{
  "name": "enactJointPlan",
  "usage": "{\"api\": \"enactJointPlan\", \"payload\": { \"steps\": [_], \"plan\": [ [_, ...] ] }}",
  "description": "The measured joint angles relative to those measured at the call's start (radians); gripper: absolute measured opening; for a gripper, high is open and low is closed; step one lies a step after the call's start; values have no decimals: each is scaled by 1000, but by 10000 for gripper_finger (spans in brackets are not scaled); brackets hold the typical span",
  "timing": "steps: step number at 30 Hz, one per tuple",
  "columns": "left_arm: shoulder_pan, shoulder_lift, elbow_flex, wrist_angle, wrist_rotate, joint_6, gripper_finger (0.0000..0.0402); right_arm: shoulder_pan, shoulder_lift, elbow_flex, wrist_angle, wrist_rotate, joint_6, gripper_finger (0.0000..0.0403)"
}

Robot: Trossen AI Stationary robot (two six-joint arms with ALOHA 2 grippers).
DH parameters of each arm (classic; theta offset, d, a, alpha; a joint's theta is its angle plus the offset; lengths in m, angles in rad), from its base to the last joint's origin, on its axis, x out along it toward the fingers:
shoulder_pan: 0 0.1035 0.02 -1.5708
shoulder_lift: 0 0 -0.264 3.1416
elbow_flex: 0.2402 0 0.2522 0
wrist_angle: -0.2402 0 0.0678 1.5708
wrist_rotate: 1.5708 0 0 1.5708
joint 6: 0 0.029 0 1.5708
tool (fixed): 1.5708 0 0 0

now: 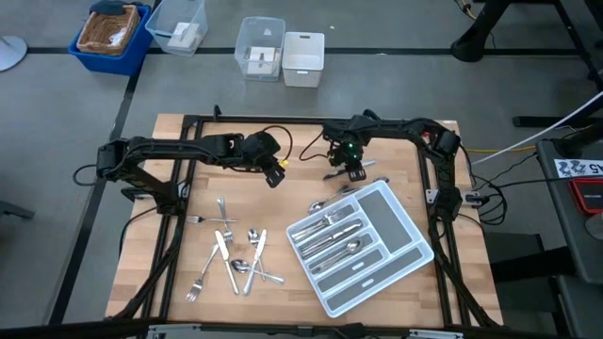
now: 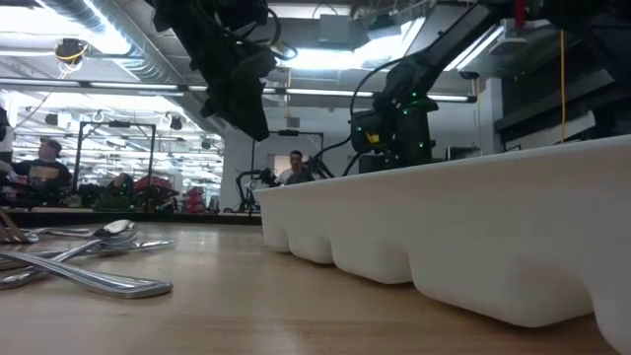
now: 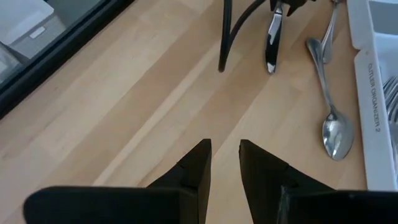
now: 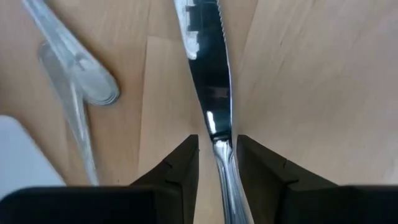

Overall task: Sort silverware
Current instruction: Put the silver table knife into the silverware tray

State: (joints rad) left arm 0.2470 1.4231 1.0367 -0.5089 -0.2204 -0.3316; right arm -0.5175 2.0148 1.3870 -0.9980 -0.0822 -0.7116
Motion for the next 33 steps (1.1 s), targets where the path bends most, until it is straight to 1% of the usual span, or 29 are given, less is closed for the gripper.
{"api": "enactJointPlan", "payload": {
  "steps": [4,7,11,14,20,22,24,27,33],
  "plan": [
    [0,0,0,-1,0,-5,72,0,-3,-34,43,5,0,112],
    [0,0,0,-3,0,-11,72,1,-8,-63,80,40,2,112],
    [0,0,0,-1,0,-13,72,1,-8,-81,90,35,1,109],
    [0,0,0,2,0,-14,72,0,-7,-85,94,13,0,91],
    [0,0,0,18,0,-36,72,0,-5,-88,107,-7,5,35],
    [-2,1,0,32,0,-39,72,-1,-5,-88,107,-13,5,24],
    [-4,1,0,33,0,-42,72,-1,-5,-88,109,-13,6,22],
    [-4,1,0,32,0,-68,72,-1,-5,-88,111,-15,10,32],
    [-4,1,0,32,0,-102,72,-1,-4,-89,122,-34,104,42]
  ]
}}
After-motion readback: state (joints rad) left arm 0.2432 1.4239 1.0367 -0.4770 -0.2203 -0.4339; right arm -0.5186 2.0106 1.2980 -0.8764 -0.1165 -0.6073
